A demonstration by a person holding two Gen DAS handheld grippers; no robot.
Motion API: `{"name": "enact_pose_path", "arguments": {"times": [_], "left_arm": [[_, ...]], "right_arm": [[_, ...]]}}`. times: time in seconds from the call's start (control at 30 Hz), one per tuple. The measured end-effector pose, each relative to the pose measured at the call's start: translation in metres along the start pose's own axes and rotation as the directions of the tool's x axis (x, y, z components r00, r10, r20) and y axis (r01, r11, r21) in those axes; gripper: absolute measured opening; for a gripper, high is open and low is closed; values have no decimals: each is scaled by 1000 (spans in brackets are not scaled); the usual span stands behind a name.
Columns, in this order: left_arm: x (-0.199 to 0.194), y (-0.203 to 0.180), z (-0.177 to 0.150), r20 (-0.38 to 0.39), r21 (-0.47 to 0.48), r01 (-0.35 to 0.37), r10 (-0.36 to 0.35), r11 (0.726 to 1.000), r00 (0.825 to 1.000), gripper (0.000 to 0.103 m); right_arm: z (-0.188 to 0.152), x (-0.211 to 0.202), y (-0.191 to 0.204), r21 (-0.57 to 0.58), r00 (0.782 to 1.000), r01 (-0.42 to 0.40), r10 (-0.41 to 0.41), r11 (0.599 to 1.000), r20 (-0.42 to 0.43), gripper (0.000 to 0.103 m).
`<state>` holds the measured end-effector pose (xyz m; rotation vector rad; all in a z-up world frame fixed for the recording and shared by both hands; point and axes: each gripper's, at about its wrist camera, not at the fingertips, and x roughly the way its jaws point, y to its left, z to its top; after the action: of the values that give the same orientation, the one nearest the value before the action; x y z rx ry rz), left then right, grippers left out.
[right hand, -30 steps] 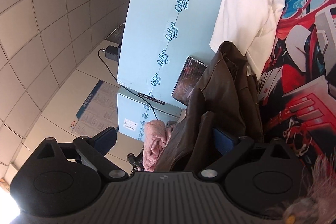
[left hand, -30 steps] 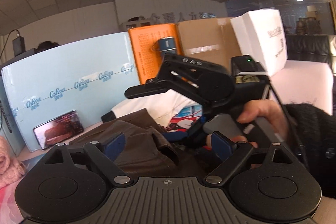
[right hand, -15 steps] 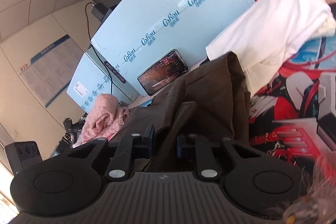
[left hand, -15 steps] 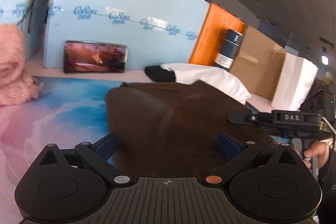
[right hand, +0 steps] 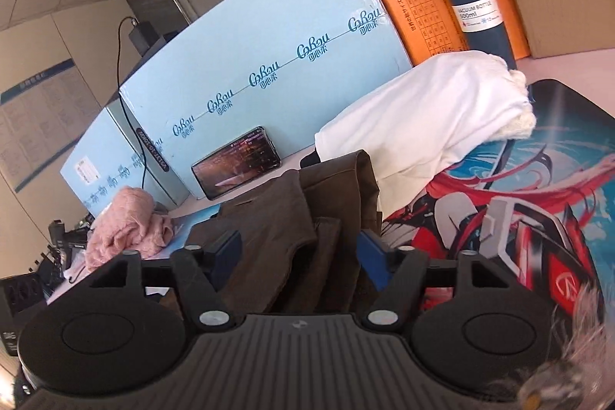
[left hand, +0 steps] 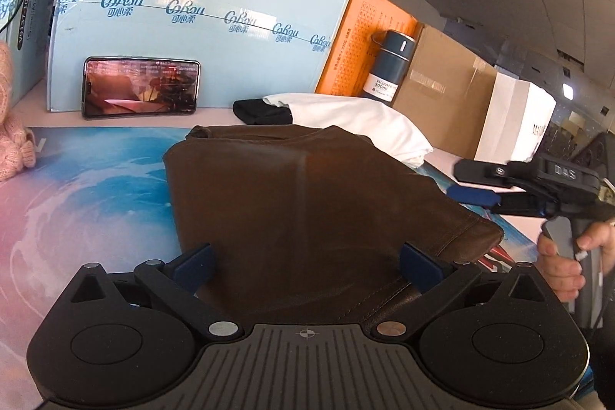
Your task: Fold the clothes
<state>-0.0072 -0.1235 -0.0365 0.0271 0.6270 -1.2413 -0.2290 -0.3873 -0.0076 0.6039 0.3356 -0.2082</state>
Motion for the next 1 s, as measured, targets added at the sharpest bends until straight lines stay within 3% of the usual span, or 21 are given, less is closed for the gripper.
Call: {"name": "enact_pose_path", "arguments": {"times": [0.13, 0.2, 0.27, 0.3, 0.4, 0.53, 0.6, 0.63, 0.67, 0.7, 0.83, 0.9, 1.0], "left_arm": [[1, -1, 0, -7, 7, -10, 10, 1000, 1000, 103], [2, -2, 0, -11, 12, -16, 17, 1000, 1000, 103], [2, -3, 0, -16, 15, -20, 20, 1000, 1000, 103], [2, -2, -1, -17, 13, -17, 17, 1000, 1000, 103], [3, -2, -1, -19, 13, -11, 11, 1000, 1000, 103], [2, 1, -1, -14, -10, -1, 1, 1000, 1000, 103], [2, 4, -1, -10, -25, 8, -8, 1000, 1000, 103], [2, 4, -1, -10, -26, 8, -8, 1000, 1000, 103], [2, 3, -1, -11, -24, 6, -6, 1000, 1000, 103], [2, 3, -1, -12, -22, 4, -4, 1000, 1000, 103], [4, -5, -3, -29, 12, -12, 12, 1000, 1000, 103], [5, -10, -4, -41, 37, -22, 23, 999, 999, 103], [6, -18, -6, -59, 75, -36, 41, 996, 997, 103]], "right_arm": [[-21, -26, 12, 19, 1000, -20, 20, 1000, 9, 74], [-29, -29, 18, 34, 1000, -9, 9, 999, -1, 65], [-34, -30, 18, 21, 999, 47, -48, 999, 9, 25], [-35, -30, 18, 11, 996, 83, -83, 997, 16, 12], [-41, -31, 17, -19, 981, 188, -187, 982, 42, 10], [-49, -32, 16, -55, 944, 326, -321, 944, 80, 5], [-50, -40, 3, 66, 964, 257, -261, 964, 61, 17], [-49, -45, -5, 146, 977, 200, -209, 969, 50, 32], [-49, -49, -13, 227, 987, 143, -157, 963, 44, 73], [-48, -54, -21, 306, 994, 86, -104, 948, 42, 89], [-52, -58, -28, 459, 1000, -17, 17, 888, 3, 91], [-53, -55, -27, 515, 998, -35, 55, 856, -24, 93], [-51, -42, -17, 534, 995, -35, 77, 845, -56, 95]]}}
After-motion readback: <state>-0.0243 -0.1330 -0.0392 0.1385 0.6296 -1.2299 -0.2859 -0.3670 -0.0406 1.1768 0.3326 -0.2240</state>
